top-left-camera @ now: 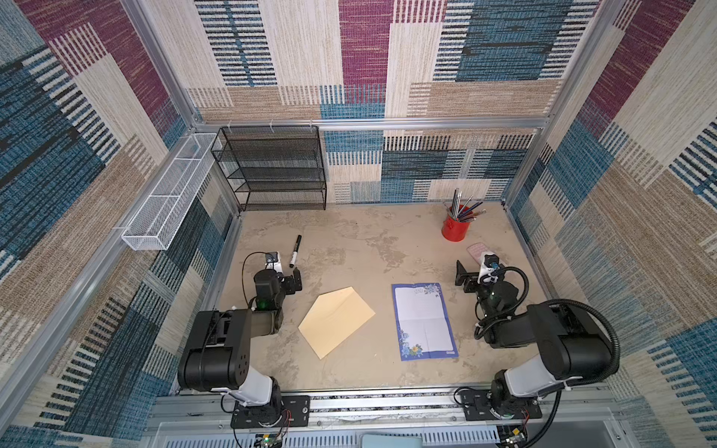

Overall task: Fold the letter paper in half and place it into the envelope
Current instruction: Fold the letter paper at the center of the board.

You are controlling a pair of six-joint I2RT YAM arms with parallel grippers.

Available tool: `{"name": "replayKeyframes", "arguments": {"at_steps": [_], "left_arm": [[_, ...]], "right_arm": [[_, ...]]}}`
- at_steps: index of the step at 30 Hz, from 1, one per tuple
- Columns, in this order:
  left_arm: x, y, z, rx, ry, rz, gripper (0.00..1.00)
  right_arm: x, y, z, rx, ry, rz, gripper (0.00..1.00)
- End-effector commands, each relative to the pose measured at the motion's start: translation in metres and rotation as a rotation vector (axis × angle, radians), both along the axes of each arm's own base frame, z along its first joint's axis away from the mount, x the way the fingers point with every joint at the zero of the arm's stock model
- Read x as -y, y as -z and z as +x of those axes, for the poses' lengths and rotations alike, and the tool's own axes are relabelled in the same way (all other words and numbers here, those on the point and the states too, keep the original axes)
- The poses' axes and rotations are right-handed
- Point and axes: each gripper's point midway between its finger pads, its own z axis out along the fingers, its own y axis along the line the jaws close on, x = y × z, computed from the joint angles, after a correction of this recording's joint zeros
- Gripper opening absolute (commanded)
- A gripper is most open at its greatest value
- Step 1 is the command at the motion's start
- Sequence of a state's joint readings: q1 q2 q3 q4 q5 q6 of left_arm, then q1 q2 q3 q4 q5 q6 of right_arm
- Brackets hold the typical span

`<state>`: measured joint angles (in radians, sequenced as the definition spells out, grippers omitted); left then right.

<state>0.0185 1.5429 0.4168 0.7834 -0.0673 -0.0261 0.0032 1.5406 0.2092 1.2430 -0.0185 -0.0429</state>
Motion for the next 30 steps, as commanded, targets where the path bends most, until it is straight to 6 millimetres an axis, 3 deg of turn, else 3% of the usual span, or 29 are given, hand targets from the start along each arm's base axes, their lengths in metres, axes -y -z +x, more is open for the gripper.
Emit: {"name": "replayKeyframes", "arguments": {"at_steps": [1, 25, 27, 30], "left_arm": [[0.002, -0.012, 0.007, 0.046, 0.025, 0.019, 0.99], [0.003, -0.015, 0.006, 0.057, 0.029, 0.016, 0.99], [0.000, -0.030, 0.000, 0.089, 0.000, 0.032, 0.99], [-0.004, -0.080, -0.017, 0.105, -0.061, 0.005, 0.99]], "right_arm": [[-0.002, -0.013, 0.000, 0.054, -0.011, -0.002, 0.99], [-0.001, -0.014, 0.000, 0.056, -0.011, 0.000, 0.99], [-0.002, -0.018, 0.001, 0.051, -0.014, 0.000, 0.99], [0.017, -0.038, 0.020, -0.089, 0.107, 0.098, 0.99]]}}
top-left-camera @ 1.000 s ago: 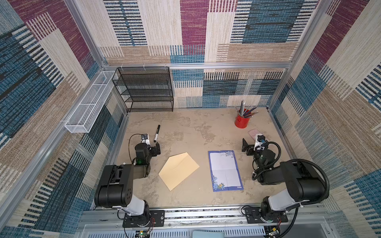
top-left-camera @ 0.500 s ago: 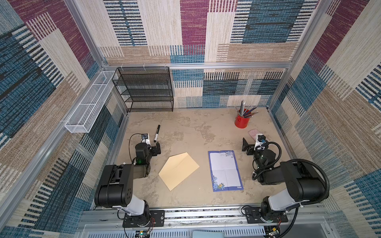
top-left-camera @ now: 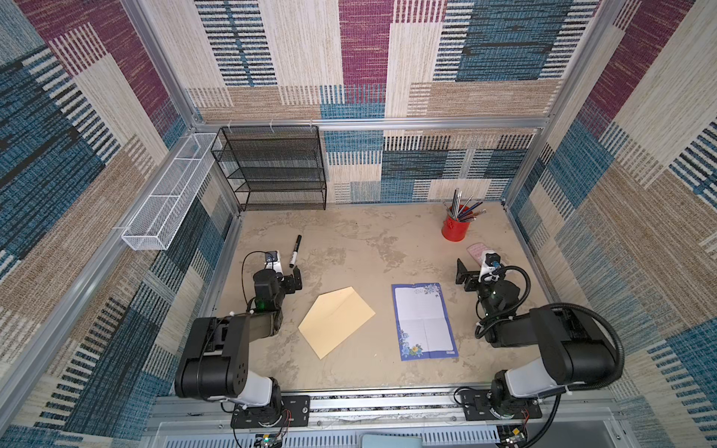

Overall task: Fold the letter paper in half and place it into the envelope
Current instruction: Fold the letter paper at the center of the board.

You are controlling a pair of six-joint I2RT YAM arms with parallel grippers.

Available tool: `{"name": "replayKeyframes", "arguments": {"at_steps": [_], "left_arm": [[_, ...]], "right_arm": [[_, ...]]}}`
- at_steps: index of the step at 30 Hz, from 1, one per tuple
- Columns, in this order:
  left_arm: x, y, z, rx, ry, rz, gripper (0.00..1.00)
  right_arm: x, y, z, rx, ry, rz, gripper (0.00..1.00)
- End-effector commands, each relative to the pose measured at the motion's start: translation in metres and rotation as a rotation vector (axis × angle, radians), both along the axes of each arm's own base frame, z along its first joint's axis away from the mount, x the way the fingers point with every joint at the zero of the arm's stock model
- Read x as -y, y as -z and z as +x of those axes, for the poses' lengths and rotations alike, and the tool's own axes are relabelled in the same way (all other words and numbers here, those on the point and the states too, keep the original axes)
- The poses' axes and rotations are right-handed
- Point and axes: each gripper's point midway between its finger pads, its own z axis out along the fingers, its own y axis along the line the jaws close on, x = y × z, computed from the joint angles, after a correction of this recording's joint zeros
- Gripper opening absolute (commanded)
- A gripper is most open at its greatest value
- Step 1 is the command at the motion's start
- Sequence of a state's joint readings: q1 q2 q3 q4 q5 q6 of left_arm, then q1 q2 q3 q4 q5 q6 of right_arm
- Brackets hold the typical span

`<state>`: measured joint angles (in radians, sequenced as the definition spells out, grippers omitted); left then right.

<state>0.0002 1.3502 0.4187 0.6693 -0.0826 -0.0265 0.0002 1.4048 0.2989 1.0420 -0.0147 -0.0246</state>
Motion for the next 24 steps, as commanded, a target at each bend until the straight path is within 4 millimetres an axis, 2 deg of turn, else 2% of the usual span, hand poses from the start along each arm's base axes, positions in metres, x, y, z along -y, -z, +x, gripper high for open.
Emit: {"name": "replayKeyframes", "arguments": {"at_steps": [1, 3, 5, 6, 7, 9, 12, 15, 18, 21, 24], "left_arm": [[-0.010, -0.057, -0.015, 0.056, -0.082, -0.051, 0.99], [0.005, -0.104, -0.026, 0.146, -0.014, -0.149, 0.99], [0.017, -0.141, -0.042, 0.265, 0.034, -0.301, 0.99], [0.018, -0.151, -0.053, 0.325, 0.032, -0.390, 0.99], [0.018, -0.160, -0.065, 0.397, 0.031, -0.486, 0.99], [0.028, -0.171, -0.088, 0.475, 0.104, -0.556, 0.99], [0.036, -0.161, -0.112, 0.316, 0.107, -0.580, 0.98], [0.053, -0.135, -0.128, 0.169, 0.165, -0.604, 0.95], [0.073, -0.107, -0.139, 0.023, 0.219, -0.687, 0.89], [0.088, -0.090, -0.146, -0.095, 0.247, -0.735, 0.83], [0.103, -0.079, -0.150, -0.181, 0.274, -0.726, 0.78]], "right_arm": [[0.015, -0.021, 0.012, -0.120, 0.101, 0.112, 0.99], [0.012, -0.060, 0.010, -0.059, 0.091, 0.223, 0.99], [0.020, -0.080, -0.001, -0.019, 0.155, 0.456, 0.99], [0.011, -0.093, -0.008, 0.008, 0.093, 0.496, 0.99], [-0.007, -0.104, -0.017, 0.034, -0.024, 0.485, 0.99], [-0.021, -0.104, -0.029, -0.002, -0.096, 0.531, 0.99], [-0.032, -0.080, -0.045, -0.163, -0.120, 0.553, 0.99], [-0.044, -0.054, -0.068, -0.337, -0.143, 0.577, 0.99], [-0.054, -0.023, -0.096, -0.555, -0.139, 0.624, 0.99], [-0.062, 0.017, -0.123, -0.740, -0.132, 0.641, 0.99], [-0.077, 0.038, -0.147, -0.870, -0.172, 0.724, 0.99]]}}
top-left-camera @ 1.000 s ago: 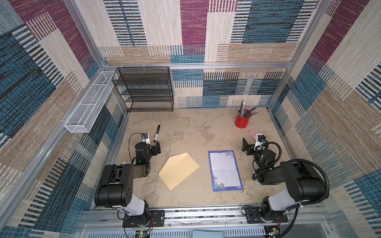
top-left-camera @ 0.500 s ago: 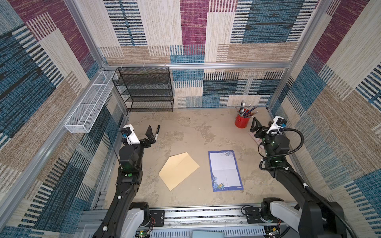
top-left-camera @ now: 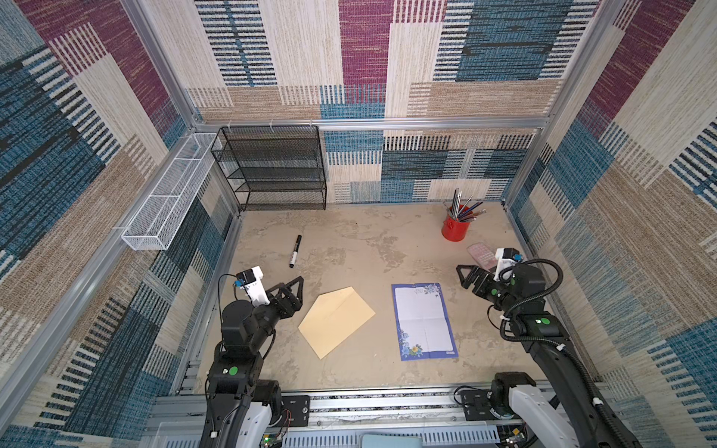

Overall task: Fold the letter paper in half and place it into the envelope
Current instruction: Fold the letter paper at the center of the board.

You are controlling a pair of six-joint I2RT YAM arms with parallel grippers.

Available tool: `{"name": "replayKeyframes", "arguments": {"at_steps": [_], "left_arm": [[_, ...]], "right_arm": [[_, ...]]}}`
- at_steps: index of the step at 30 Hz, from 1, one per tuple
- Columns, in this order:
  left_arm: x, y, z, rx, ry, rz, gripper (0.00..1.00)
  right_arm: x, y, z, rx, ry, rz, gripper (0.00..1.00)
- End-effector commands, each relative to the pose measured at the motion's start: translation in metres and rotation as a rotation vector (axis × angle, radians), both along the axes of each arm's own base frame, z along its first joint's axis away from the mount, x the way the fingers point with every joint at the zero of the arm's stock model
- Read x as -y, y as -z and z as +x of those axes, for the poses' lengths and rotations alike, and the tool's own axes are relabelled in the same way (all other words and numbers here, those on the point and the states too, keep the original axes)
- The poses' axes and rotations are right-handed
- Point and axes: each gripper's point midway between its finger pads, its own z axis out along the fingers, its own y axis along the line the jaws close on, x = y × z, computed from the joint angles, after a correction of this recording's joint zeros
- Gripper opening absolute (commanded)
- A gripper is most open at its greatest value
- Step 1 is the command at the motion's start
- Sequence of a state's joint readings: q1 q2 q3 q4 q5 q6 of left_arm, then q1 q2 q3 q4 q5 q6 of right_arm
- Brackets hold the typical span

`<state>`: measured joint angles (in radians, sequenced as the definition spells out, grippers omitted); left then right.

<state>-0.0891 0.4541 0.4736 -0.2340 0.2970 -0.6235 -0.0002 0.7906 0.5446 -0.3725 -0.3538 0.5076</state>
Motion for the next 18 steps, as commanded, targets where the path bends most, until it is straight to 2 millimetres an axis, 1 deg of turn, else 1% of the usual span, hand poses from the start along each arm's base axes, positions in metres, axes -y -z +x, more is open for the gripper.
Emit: {"name": "replayKeyframes", "arguments": {"at_steps": [1, 2, 4, 7, 10, 11, 14, 17, 18], "left_arm": [[0.021, 0.020, -0.011, -0.130, 0.082, -0.020, 0.77], [0.028, 0.024, -0.011, -0.151, 0.095, 0.003, 0.77], [0.043, 0.030, -0.010, -0.187, 0.131, 0.071, 0.76], [0.072, 0.038, -0.007, -0.243, 0.202, 0.171, 0.75], [0.102, 0.044, -0.002, -0.270, 0.260, 0.273, 0.74], [0.114, 0.042, -0.001, -0.261, 0.282, 0.307, 0.74], [0.150, 0.048, 0.005, -0.257, 0.355, 0.370, 0.75], [0.187, 0.055, 0.012, -0.243, 0.433, 0.383, 0.75], [0.196, 0.060, 0.015, -0.250, 0.449, 0.395, 0.75]], "right_arm": [[-0.024, 0.039, -0.046, -0.254, -0.065, 0.152, 0.99], [-0.029, 0.042, -0.052, -0.274, -0.064, 0.197, 0.99], [-0.036, 0.049, -0.059, -0.316, -0.063, 0.203, 0.99], [-0.028, 0.045, -0.060, -0.318, -0.021, 0.111, 0.99], [-0.028, 0.042, -0.062, -0.340, -0.009, 0.111, 0.99], [-0.025, 0.044, -0.065, -0.355, 0.007, 0.097, 0.99], [-0.021, 0.041, -0.069, -0.381, 0.027, 0.069, 0.99], [-0.030, 0.048, -0.080, -0.436, 0.005, 0.088, 0.99], [-0.034, 0.052, -0.083, -0.451, -0.004, 0.089, 0.99]]}}
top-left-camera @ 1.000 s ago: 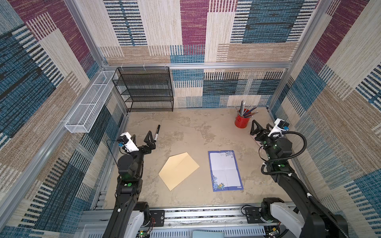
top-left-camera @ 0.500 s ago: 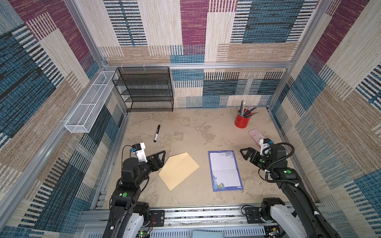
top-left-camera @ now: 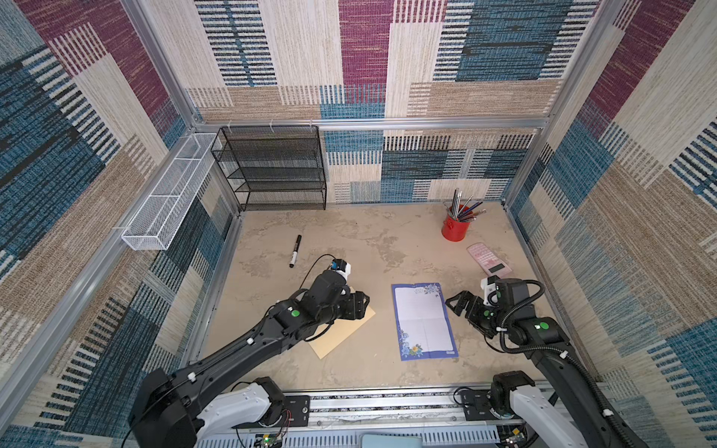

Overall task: Fold the letter paper in half and place it into the envelope
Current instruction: Fold the letter paper at the center of the board.

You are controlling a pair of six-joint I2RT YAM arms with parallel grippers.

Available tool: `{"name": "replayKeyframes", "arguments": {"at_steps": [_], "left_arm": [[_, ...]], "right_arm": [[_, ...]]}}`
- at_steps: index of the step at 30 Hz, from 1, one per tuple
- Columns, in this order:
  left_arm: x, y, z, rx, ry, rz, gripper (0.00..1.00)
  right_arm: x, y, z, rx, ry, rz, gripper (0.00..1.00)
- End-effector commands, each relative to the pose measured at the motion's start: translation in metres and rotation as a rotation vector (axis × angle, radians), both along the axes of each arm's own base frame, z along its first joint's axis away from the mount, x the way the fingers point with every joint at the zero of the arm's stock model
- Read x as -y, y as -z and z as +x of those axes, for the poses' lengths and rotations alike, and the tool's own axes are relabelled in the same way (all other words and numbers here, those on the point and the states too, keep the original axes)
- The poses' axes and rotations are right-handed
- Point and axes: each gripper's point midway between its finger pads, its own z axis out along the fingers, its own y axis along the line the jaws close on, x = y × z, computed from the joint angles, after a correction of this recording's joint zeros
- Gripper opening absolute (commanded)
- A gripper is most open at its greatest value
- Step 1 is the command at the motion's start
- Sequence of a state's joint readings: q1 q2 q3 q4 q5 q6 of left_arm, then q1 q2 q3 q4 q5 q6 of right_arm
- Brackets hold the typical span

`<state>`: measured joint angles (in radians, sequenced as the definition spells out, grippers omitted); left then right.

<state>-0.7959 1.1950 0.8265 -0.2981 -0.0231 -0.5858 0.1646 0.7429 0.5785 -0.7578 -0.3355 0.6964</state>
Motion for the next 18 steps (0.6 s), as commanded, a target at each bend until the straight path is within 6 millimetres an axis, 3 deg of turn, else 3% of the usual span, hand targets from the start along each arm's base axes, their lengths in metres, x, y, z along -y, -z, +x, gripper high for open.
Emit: {"name": "replayKeyframes", "arguments": {"at_steps": [1, 8, 15, 18], "left_arm": [[0.028, -0.001, 0.018, 0.064, 0.050, 0.022, 0.75], [0.069, 0.039, 0.038, -0.004, 0.130, 0.092, 0.75], [0.091, 0.064, 0.056, 0.000, 0.147, 0.224, 0.72], [0.100, 0.077, 0.061, -0.013, 0.152, 0.251, 0.67]], "right_arm": [[-0.005, 0.016, -0.016, -0.095, 0.010, 0.004, 0.99], [-0.030, 0.039, -0.037, -0.182, -0.049, 0.038, 0.99], [-0.029, 0.056, -0.054, -0.261, -0.072, 0.005, 0.99], [-0.029, 0.064, -0.062, -0.294, -0.066, 0.020, 0.99]]}}
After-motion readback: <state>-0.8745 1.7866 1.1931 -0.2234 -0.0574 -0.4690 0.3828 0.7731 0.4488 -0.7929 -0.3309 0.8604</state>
